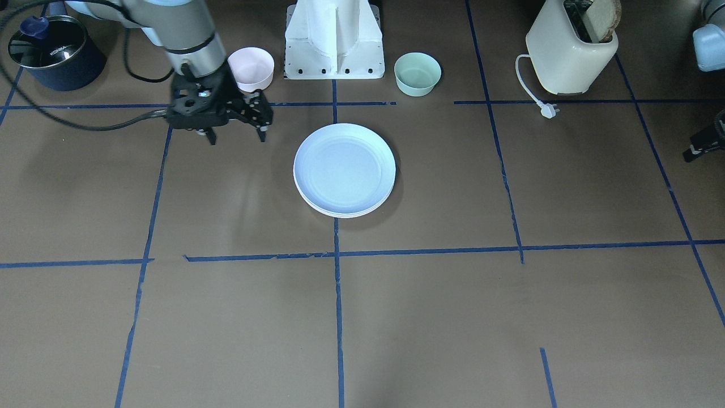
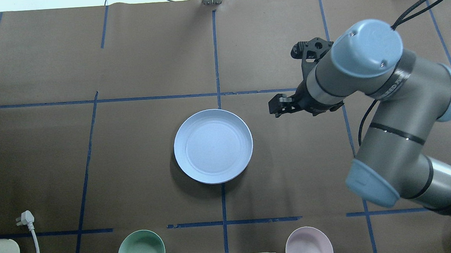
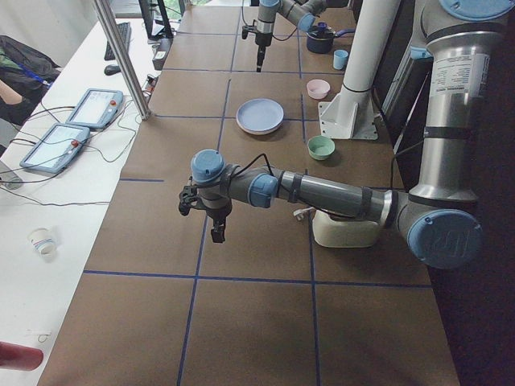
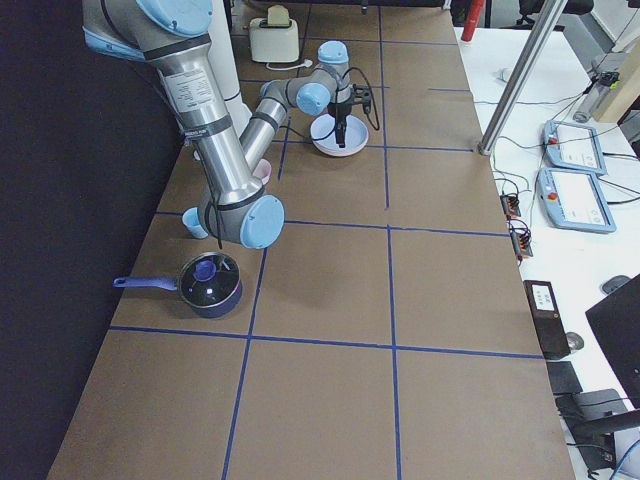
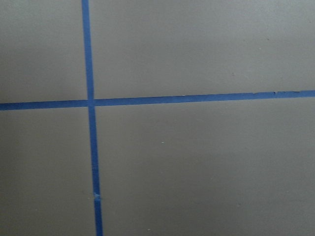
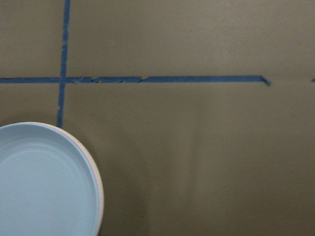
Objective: Stack three plates with pink and blue
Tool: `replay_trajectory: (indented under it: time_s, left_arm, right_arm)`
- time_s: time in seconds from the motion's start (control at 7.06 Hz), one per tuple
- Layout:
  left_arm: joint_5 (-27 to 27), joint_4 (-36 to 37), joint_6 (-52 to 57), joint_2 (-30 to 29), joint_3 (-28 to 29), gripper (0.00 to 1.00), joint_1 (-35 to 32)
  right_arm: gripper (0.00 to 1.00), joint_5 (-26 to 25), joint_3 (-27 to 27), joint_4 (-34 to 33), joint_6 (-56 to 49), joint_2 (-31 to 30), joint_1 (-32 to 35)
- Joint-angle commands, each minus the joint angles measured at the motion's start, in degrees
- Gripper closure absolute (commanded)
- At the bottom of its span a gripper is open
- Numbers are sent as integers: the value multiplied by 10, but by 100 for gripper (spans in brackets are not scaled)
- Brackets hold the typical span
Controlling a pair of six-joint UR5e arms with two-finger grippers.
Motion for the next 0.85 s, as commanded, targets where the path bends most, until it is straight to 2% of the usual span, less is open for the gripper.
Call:
replay_trajectory:
  time_s: [0.0,0.28,0.57,0.71]
  left_arm:
    - [-6,2,109,10,49,0,-54]
    - [1,5,128,10,62,0,-76]
    - [-3,6,127,20,64,0,-77]
    - [-5,4,122,33,64,0,-76]
  right_arm:
    - [0,103,0,-15,-189,-68,124]
    - [0,151,-23,-19,-374,-144,246]
    - [0,201,-77,-19,-553,-197,359]
    - [0,219,-86,-19,-570,-227,388]
